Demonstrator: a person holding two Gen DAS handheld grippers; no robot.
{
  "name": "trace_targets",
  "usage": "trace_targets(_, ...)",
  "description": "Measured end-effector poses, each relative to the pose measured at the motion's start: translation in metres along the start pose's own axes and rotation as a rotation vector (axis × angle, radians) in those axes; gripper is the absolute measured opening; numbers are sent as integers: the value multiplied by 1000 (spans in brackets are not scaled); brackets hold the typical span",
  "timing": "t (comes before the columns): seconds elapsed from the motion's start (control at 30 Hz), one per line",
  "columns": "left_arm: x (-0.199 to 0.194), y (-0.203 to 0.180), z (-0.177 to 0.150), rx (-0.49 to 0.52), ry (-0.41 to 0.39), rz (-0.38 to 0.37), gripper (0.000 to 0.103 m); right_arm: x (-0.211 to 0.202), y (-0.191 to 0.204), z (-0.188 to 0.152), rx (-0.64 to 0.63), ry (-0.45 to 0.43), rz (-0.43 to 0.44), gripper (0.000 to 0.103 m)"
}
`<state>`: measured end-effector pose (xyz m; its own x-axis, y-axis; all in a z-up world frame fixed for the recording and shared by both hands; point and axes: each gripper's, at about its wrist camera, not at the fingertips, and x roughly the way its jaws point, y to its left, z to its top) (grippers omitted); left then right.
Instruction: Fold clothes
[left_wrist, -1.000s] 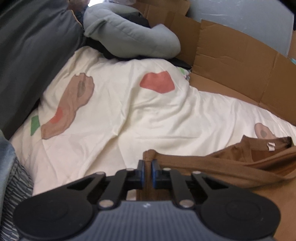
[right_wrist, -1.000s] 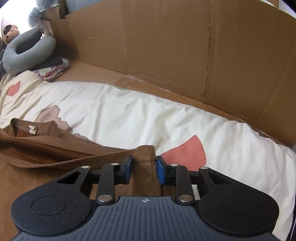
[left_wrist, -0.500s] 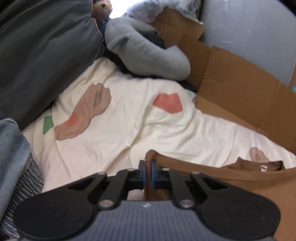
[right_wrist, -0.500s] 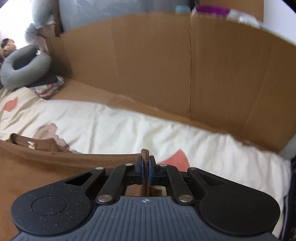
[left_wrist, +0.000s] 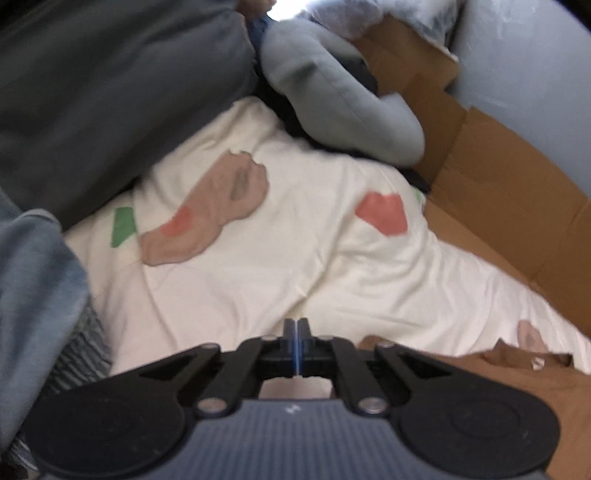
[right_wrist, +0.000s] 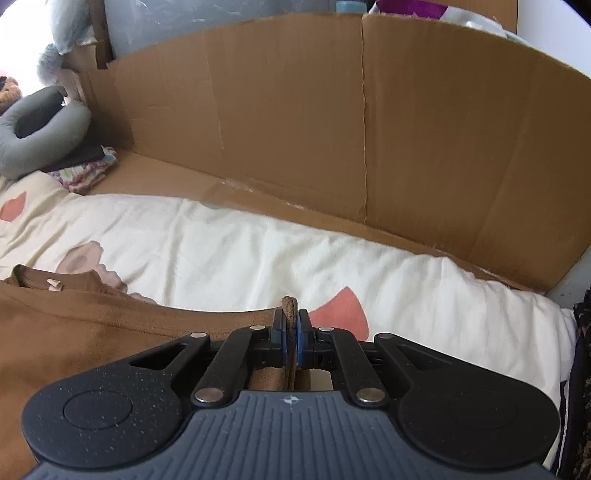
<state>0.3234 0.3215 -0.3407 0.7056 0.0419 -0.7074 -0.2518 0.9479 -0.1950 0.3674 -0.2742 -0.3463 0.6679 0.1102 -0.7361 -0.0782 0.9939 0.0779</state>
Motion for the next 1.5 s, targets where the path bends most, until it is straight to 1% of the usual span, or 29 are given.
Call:
trace_targets(0.03, 1, -4, -1, 21, -7, 2, 10, 1, -1, 0, 10, 3, 5, 6)
trace_targets(0.13, 8, -13, -2, 32, 13, -46, 23, 1, -3, -1, 25, 5, 12, 6)
trace_targets(0.17, 11, -16, -2, 38, 24, -62, 25, 2, -3, -1, 31, 8, 15, 7)
trace_targets(0.2, 13, -20, -3, 48, 36, -69, 29, 3, -4, -1, 37, 12, 17, 8)
trace_targets(0.23, 15, -23, -5, 60, 44, -69, 31, 3, -5, -2, 40, 14, 20, 9)
trace_targets(0.27, 17, -27, -7, 72, 52, -69, 32, 4, -5, -3, 43, 16, 24, 11)
trace_targets(0.33, 22, -33, -10, 89, 75, -78, 32, 6, -5, -4, 45, 26, 29, 11)
trace_targets(0.43, 30, -39, -15, 107, 104, -89, 31, 8, -5, -7, 45, 37, 35, 11)
trace_targets(0.53, 34, -41, -17, 111, 117, -87, 27, 9, -5, -8, 42, 36, 35, 11)
trace_targets(0.57, 35, -41, -17, 102, 119, -94, 24, 9, -5, -7, 44, 36, 38, 11)
trace_targets(0.6, 35, -41, -17, 103, 122, -108, 13, 9, -6, -7, 46, 36, 41, 11)
trace_targets(0.63, 35, -42, -17, 104, 125, -121, 8, 9, -5, -7, 45, 36, 41, 10)
trace_targets(0.7, 30, -46, -17, 142, 104, -108, 6, 7, -4, -6, 35, 23, 42, 8)
trace_targets(0.73, 27, -47, -17, 160, 90, -100, 6, 5, -3, -5, 32, 16, 43, 6)
trace_targets(0.77, 24, -47, -16, 154, 77, -101, 5, 3, -2, -5, 30, 11, 45, 4)
trace_targets(0.93, -5, -43, -9, 125, -24, -94, 5, -12, -1, 0, 24, -32, 38, 4)
trace_targets(1.03, -27, -42, -5, 130, -92, -94, 4, -23, -1, 3, 22, -59, 36, 3)
trace_targets(1.1, -35, -40, -2, 129, -118, -85, 4, -29, 0, 5, 23, -77, 32, 3)
trace_targets(1.2, -43, -34, 4, 112, -137, -79, 4, -37, 3, 6, 23, -101, 21, 3)
trace_targets(1.3, -44, -32, 6, 114, -146, -71, 4, -38, 6, 9, 21, -101, 17, 3)
trace_targets(1.37, -42, -34, 7, 120, -143, -67, 4, -38, 8, 10, 20, -101, 14, 3)
trace_targets(1.5, -27, -40, 8, 150, -109, -54, 4, -31, 11, 13, 14, -86, 0, 3)
